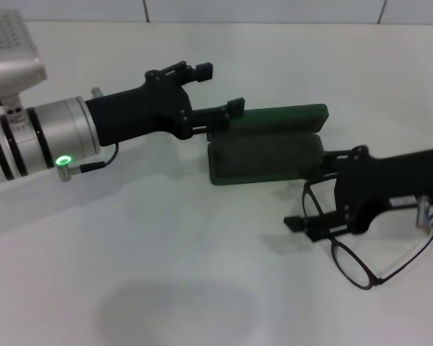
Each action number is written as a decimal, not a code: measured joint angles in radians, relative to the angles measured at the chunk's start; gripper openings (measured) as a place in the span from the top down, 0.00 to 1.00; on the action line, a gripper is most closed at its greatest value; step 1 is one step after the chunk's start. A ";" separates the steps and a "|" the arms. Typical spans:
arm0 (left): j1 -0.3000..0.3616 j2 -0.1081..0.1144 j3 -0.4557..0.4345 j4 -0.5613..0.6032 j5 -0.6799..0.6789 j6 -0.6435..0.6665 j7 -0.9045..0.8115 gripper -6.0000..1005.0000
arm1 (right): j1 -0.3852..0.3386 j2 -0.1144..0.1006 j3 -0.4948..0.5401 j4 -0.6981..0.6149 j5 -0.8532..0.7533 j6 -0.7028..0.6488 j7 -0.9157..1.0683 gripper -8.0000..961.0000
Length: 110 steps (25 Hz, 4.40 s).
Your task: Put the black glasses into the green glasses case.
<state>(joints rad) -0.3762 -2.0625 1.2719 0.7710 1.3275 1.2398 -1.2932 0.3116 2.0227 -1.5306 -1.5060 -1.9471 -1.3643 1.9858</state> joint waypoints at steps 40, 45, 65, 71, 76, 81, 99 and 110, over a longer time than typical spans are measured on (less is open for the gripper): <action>-0.129 -0.004 0.006 -0.011 0.185 0.001 -0.052 0.11 | 0.262 0.005 -0.229 0.059 -0.481 -0.079 0.677 0.24; -0.130 -0.007 0.006 -0.013 0.185 0.001 -0.047 0.11 | 0.260 0.004 -0.230 0.063 -0.482 -0.078 0.681 0.27; -0.129 -0.020 0.005 -0.013 0.185 0.000 -0.032 0.11 | 0.262 -0.003 -0.200 0.103 -0.518 -0.093 0.682 0.75; -0.127 -0.022 0.001 -0.013 0.185 0.000 -0.032 0.11 | 0.259 -0.004 -0.177 0.108 -0.521 -0.102 0.675 0.75; -0.130 -0.024 0.001 -0.013 0.185 0.000 -0.032 0.11 | 0.259 -0.006 -0.176 0.116 -0.524 -0.100 0.658 0.76; -0.130 -0.024 0.000 -0.013 0.185 0.000 -0.032 0.11 | 0.254 -0.006 -0.170 0.117 -0.524 -0.094 0.633 0.80; -0.135 -0.015 -0.122 0.002 0.093 0.228 -0.168 0.11 | -0.002 0.003 0.306 -0.009 -0.121 -0.164 0.065 0.87; -0.223 0.005 -0.160 -0.027 0.054 0.361 -0.359 0.12 | -0.039 -0.006 0.405 0.605 0.480 -0.243 -1.027 0.87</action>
<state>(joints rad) -0.5995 -2.0578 1.1118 0.7437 1.3815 1.6007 -1.6526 0.2728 2.0166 -1.1260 -0.9014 -1.4672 -1.6075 0.9588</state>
